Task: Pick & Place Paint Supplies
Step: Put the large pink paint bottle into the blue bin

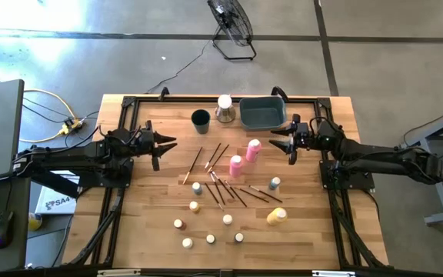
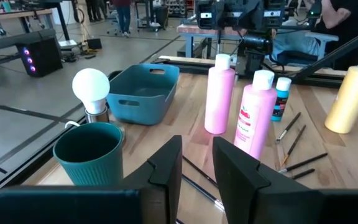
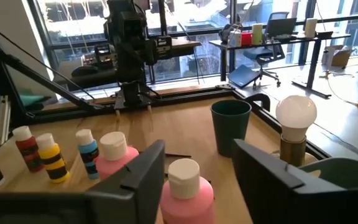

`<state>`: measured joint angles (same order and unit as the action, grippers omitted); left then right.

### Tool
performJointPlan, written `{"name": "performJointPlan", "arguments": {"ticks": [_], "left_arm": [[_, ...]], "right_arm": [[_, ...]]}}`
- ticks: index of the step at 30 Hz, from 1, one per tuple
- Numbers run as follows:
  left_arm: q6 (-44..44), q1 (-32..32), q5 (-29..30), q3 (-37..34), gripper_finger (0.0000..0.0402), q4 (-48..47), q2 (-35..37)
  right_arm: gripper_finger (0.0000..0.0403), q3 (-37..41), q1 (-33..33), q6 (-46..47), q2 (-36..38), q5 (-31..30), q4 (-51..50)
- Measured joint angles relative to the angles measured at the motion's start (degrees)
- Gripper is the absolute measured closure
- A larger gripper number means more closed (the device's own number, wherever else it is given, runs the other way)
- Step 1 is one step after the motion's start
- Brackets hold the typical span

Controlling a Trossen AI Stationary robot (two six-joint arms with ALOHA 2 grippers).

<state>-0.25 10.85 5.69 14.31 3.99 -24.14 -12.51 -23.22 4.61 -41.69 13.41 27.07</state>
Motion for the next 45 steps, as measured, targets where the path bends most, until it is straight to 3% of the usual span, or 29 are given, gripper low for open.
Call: {"name": "performJointPlan", "arguments": {"ticks": [9,13,23,28,33,45], "left_arm": [[0.6,0.0,0.0,0.0,0.0316,-1.3,0.0],[1.3,0.0,0.0,0.0,0.0316,-1.1,0.0],[1.5,0.0,0.0,0.0,0.0316,-1.1,0.0],[1.5,0.0,0.0,0.0,0.0316,-1.1,0.0],[1.5,0.0,0.0,0.0,0.0316,-1.1,0.0],[1.5,0.0,0.0,0.0,0.0316,-1.1,0.0]], "right_arm": [[0.0130,0.0,0.0,1.7,-1.4,-3.0,-0.9],[0.0112,0.0,0.0,1.4,-5.1,-1.6,-0.7],[0.0113,0.0,4.0,1.2,-13.9,-1.5,7.6],[0.0113,0.0,5.8,0.9,-17.1,-4.9,10.7],[0.0114,0.0,6.6,0.5,-20.0,-7.6,12.8],[0.0114,0.0,6.8,0.8,-26.6,-7.6,20.4]]}}
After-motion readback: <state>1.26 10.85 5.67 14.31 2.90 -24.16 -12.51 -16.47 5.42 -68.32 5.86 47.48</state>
